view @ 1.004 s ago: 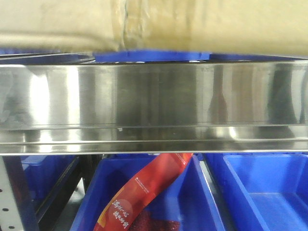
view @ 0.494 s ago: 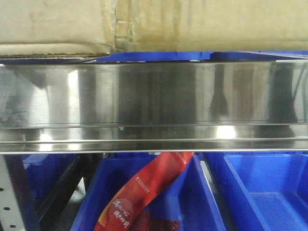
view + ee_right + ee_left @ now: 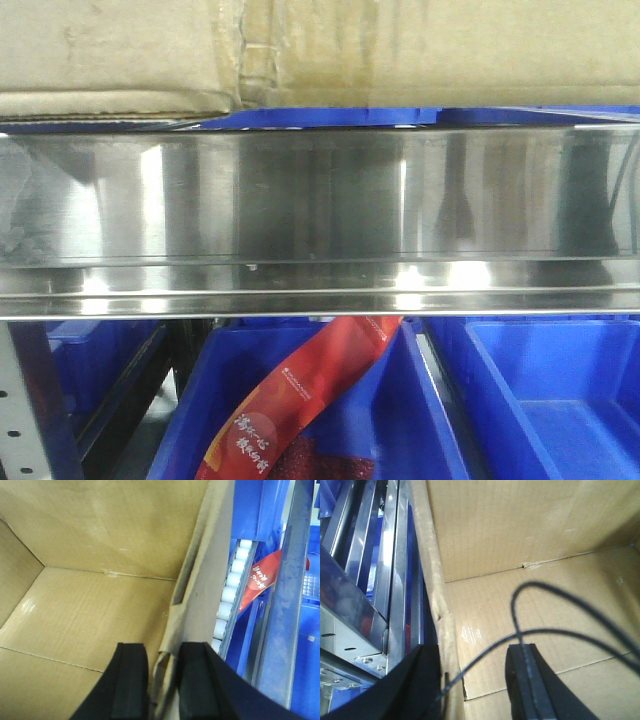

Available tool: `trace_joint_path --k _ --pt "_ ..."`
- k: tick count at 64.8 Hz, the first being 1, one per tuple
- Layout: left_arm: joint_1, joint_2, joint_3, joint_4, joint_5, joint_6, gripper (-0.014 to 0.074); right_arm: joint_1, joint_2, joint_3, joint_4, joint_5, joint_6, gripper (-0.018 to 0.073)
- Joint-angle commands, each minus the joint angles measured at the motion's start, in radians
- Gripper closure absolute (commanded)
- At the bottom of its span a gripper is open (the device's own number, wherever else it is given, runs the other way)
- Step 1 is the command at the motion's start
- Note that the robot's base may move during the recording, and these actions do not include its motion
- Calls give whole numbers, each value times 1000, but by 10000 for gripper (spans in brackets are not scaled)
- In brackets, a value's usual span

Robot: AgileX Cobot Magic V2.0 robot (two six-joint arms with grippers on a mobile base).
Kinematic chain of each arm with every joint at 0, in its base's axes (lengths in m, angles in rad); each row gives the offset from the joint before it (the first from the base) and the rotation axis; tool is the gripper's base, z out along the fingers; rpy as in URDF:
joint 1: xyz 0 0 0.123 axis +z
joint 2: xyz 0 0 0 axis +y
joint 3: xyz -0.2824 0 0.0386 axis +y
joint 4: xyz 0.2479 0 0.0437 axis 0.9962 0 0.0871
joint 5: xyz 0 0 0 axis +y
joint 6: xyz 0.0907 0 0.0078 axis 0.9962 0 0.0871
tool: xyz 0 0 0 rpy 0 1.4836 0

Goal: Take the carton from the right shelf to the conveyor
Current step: 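Lift the carton off the shelf with both grippers, then hold the carton in both grippers while the base turns away from the shelf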

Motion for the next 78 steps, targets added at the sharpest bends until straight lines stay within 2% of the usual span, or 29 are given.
trace_joint_path --k 1,78 --pt "-16 -17 -1 -47 -29 32 605 0 -3 -6 9 -85 -17 627" --pt "-16 -17 -1 -47 -29 32 605 0 -3 -6 9 -85 -17 627"
